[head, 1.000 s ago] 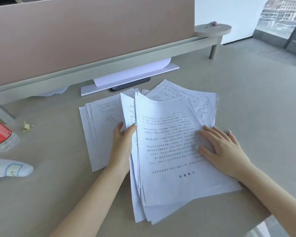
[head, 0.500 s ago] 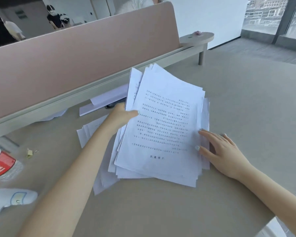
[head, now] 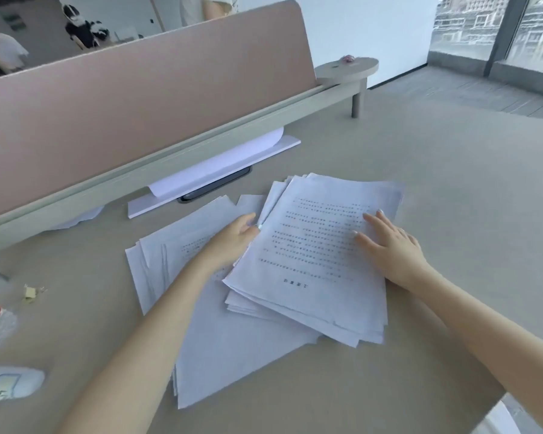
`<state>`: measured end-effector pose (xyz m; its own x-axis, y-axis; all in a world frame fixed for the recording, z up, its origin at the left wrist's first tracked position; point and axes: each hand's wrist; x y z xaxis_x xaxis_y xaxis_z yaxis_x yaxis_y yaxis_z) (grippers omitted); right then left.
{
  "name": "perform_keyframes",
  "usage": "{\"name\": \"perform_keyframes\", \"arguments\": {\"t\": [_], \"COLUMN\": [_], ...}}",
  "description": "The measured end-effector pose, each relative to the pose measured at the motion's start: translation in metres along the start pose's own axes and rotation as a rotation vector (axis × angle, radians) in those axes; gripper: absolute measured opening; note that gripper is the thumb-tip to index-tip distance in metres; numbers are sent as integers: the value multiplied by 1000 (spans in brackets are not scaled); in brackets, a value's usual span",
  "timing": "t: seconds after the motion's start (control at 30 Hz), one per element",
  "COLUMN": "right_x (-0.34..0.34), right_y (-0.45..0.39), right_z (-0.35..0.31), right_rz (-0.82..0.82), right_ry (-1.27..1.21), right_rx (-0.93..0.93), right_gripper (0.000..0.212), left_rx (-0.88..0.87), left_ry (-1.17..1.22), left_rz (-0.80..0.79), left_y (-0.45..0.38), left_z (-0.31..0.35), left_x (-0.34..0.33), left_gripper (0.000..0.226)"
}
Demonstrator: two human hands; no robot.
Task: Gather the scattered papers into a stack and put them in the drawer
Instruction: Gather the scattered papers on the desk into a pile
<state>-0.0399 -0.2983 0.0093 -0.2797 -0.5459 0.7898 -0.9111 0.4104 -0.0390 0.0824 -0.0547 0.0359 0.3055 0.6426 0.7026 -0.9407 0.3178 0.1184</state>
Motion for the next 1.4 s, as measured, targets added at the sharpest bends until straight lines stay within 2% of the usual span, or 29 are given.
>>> {"name": "perform_keyframes", "arguments": {"t": [0.07,0.13,0.17,0.23,0.3,0.37,0.5,0.67,0.83,0.9,0.97,1.07,1.17,1.27,1.33,1.4], "right_x": [-2,-6,-8,-11,-11,-12,-17,-26,-34,-33,-32,-33,-33,-31,-30,-29], "right_y": [-10,-9,-6,-3,-4,-5,-8,-17,-15,-16,-16,-16,-16,-15,-13,-12], "right_z": [-2,1,3,5,3,2,-6,-23,-25,-23,-21,-19,-19,-20,-21,-21], "right_rz": [6,34,47,58,57,48,-1,-65,25,59,73,61,51,49,47,44], "right_ry": [0,81,131,187,199,228,283,287,256,195,140,156,171,163,161,158], "right_rx": [-15,24,55,94,100,113,136,118,124,113,104,123,133,143,147,145], "right_gripper": [58,59,59,60,59,57,55,56,56,54,53,53,52,50,49,48], "left_rx": [-35,5,68,269,460,559,474,304,154,198,258,363,407,410,344,288], "left_ry": [-9,-214,-336,-490,-538,-488,-288,-136,83,189,395,638,645,570,333,30], "left_rz": [17,213,306,389,408,453,517,389,315,309,317,255,275,262,290,290], "left_y": [12,20,24,37,54,66,60,36,20,14,4,0,-1,-4,5,12], "left_z": [-6,-24,-37,-65,-91,-105,-96,-61,-43,-41,-46,-48,-49,-48,-39,-33], "left_x": [1,6,11,23,32,37,38,26,6,8,15,18,19,20,17,9], "left_gripper": [50,51,53,59,69,75,78,81,78,79,84,92,66,52,37,40]}}
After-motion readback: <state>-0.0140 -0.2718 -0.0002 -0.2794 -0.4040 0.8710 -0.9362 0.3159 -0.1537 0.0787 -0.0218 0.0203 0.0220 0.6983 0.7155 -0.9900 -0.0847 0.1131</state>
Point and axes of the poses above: each hand's wrist, its own y-axis away from the middle knuckle, its own x-axis out of the back of the hand, z = x × y, and after that the axes turned 6 degrees about z, right-handed
